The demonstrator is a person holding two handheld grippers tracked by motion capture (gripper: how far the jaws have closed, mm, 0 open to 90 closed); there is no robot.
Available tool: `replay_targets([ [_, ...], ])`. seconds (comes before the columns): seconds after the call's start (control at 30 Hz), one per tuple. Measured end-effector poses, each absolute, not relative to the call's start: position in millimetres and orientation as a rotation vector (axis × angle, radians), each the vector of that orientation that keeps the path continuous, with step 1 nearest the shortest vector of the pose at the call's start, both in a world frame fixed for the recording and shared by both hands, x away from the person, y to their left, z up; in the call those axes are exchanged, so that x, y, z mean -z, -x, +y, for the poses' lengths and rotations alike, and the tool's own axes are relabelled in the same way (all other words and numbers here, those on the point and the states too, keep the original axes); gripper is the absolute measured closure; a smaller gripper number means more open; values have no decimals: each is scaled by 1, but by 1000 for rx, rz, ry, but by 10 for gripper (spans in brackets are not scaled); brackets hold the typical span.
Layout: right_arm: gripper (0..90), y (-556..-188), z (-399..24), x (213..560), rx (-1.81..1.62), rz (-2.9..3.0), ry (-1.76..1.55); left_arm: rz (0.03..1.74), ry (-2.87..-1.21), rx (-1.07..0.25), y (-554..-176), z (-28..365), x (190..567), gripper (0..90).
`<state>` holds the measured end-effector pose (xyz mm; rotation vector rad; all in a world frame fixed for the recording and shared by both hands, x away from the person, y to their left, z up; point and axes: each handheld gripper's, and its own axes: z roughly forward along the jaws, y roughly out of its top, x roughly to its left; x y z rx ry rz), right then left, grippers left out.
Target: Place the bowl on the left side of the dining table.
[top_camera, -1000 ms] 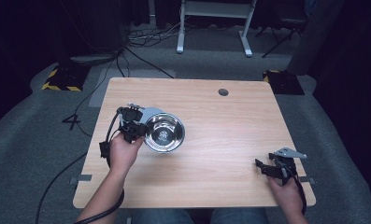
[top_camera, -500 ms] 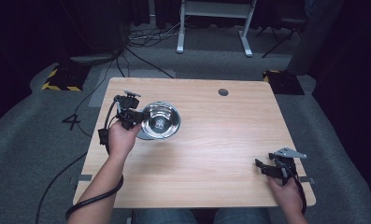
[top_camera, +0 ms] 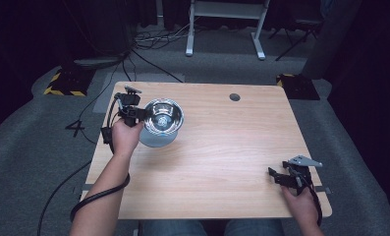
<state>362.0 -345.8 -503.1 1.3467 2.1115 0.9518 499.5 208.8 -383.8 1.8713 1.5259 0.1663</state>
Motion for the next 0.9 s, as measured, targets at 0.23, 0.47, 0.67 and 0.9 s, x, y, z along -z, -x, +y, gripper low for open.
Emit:
replay_targets([
  [0.23,300,-362,-346,503,-952,2112,-1347,1606,-1795,-160,-514,219,394,863],
  [0.47,301,-362,-346,503,-952,2112,-1347,1666,-1712,-131,-524,231,404,864],
  [0.67,301,-362,-346,503,-952,2112,-1347,1697,-1676,-101,-527,236,413,864],
  [0.9,300,-362,-346,503,-952,2112,-1347,1718,-1679,-87,-530,231,425,863],
])
